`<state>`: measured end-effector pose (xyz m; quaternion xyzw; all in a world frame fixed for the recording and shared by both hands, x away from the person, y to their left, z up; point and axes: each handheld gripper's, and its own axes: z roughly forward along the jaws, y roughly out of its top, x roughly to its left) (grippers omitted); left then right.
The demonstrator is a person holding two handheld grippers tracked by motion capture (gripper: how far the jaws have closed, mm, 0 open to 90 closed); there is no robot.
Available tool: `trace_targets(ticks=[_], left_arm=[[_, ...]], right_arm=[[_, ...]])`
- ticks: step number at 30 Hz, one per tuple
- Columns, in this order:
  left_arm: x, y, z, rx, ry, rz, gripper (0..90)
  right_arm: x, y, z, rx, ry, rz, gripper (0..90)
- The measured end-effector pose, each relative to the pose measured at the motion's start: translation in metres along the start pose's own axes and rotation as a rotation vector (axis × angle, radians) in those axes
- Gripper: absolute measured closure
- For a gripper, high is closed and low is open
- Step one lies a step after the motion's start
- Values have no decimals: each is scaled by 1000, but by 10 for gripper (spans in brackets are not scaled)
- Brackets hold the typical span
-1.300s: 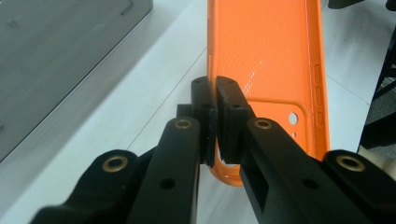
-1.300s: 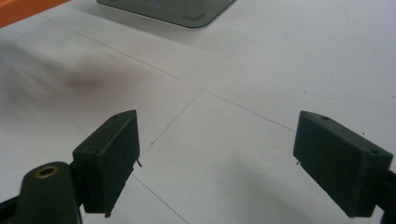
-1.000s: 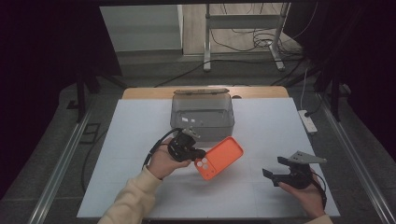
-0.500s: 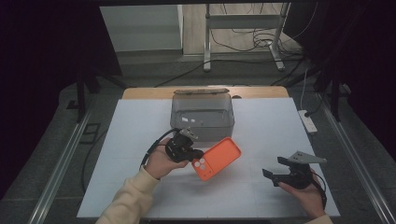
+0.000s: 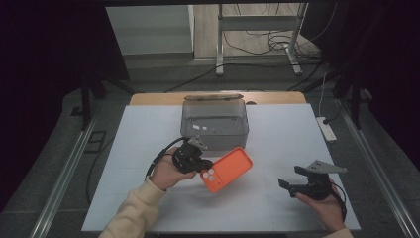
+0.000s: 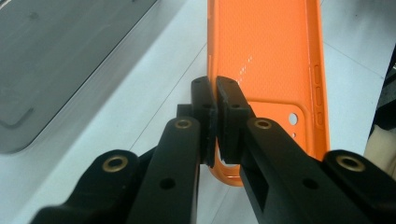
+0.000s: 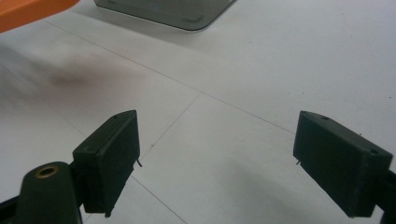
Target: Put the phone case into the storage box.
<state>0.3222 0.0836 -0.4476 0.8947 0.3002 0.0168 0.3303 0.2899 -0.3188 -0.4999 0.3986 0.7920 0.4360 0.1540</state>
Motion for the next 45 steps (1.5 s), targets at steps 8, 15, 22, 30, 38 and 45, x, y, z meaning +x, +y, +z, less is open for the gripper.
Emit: trace_targets(ticks=[8,15,22,30,38,45], left_arm=[[1,-2,-2,2,-1,8,868],[-1,-1,-1,8,-8,23,868],[-2,-1,-1,13,-6,27,868],[-3,0,-1,13,-7,32,868],[-5,1,-3,8,-11,52,868],[-7,1,-1,18,-8,72,868]], right_arm=[[1,3,0,-1,13,4,147],[4,7,2,-1,24,2,146],[6,11,6,6,45,-2,146],[8,19,8,12,64,5,145],[12,29,8,3,76,-4,145],[16,40,9,8,80,-20,145]])
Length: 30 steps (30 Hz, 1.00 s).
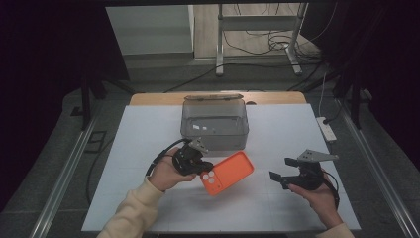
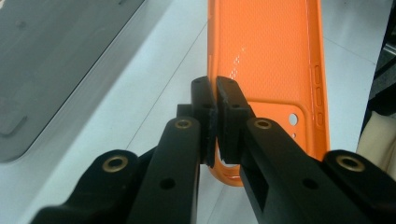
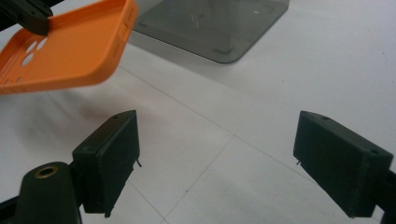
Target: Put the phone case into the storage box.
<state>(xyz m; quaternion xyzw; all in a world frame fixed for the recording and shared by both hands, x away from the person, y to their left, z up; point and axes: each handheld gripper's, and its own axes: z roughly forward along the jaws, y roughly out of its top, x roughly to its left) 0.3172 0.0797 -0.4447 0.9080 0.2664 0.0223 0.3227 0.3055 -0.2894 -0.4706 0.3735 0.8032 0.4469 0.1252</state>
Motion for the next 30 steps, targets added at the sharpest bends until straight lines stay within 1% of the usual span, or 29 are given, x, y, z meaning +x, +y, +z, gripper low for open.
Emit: trace_targets(ticks=[4,8,15,24,30], left_arm=[[0,1,-1,-3,8,3,868],[-1,1,-2,-6,7,9,868],[0,1,-2,-9,5,11,868],[-1,1,-2,-9,3,21,868],[-2,1,-1,-4,9,30,868]], right_arm=[[2,8,1,-6,5,-8,145],[4,17,2,-8,6,-18,145],[9,31,10,23,30,-32,145],[14,42,21,41,48,-37,144],[15,47,26,46,64,-37,144]])
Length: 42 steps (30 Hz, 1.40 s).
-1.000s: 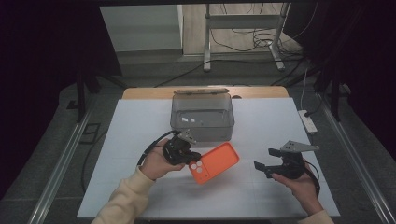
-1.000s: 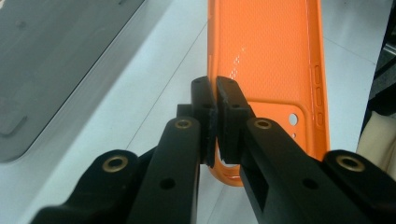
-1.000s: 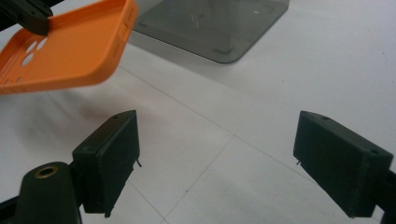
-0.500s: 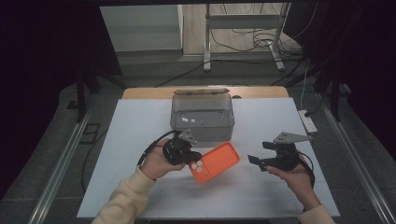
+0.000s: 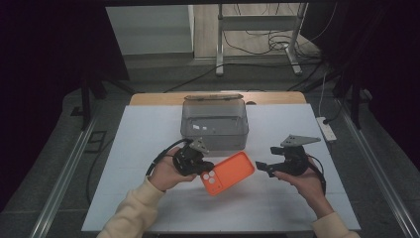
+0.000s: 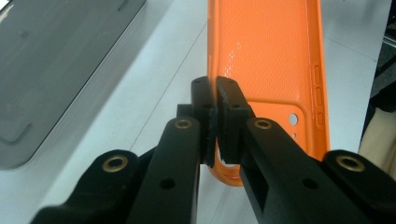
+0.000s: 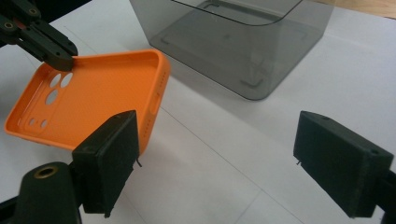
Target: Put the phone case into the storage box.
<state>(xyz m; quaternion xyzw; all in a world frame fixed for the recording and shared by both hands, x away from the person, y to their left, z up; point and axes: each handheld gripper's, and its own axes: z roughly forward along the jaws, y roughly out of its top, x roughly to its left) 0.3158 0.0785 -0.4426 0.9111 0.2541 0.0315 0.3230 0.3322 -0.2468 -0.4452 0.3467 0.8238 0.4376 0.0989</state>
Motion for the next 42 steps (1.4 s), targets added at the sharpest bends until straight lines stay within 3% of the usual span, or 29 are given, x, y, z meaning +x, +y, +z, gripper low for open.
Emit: trace_targets(ticks=[28,42], left_arm=[[-3,0,3,3,12,28,868],[-3,0,2,-3,19,33,867]], right_arm=[[19,14,33,81,95,-9,192],[19,13,45,109,143,38,297]])
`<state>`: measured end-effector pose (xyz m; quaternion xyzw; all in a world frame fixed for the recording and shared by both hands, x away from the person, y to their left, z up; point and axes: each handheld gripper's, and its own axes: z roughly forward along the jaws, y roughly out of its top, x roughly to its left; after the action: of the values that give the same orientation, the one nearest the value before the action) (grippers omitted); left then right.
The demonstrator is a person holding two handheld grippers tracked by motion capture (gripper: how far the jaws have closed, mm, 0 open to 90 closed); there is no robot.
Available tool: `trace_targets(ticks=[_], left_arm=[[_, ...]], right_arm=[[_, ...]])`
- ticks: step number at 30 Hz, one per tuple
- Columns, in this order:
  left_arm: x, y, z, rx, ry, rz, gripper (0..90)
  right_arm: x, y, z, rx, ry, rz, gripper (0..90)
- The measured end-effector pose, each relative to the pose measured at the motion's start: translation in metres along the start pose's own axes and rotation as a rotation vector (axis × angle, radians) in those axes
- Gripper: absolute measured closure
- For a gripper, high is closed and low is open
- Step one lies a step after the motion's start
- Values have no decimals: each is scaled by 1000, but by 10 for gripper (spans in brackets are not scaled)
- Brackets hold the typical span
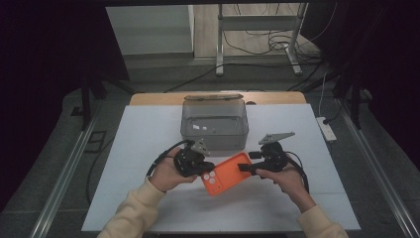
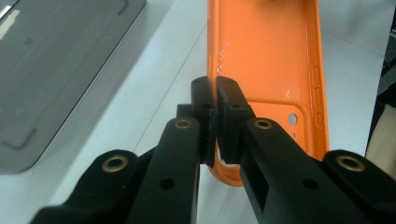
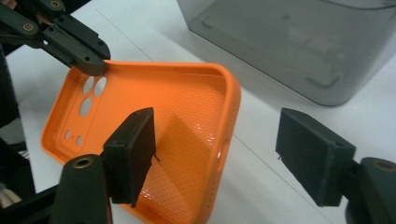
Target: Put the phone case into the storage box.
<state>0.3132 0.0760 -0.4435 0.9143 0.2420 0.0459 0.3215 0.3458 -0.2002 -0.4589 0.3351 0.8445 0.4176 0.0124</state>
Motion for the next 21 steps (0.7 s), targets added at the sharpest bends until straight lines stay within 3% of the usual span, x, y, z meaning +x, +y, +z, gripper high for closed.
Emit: trace_targets(ticks=[14,21], left_arm=[[0,0,-1,-3,15,2,867],[0,-1,-2,-2,29,4,866]], right_arm=[[-1,-1,2,7,93,37,517],[-2,-1,1,7,103,45,586]])
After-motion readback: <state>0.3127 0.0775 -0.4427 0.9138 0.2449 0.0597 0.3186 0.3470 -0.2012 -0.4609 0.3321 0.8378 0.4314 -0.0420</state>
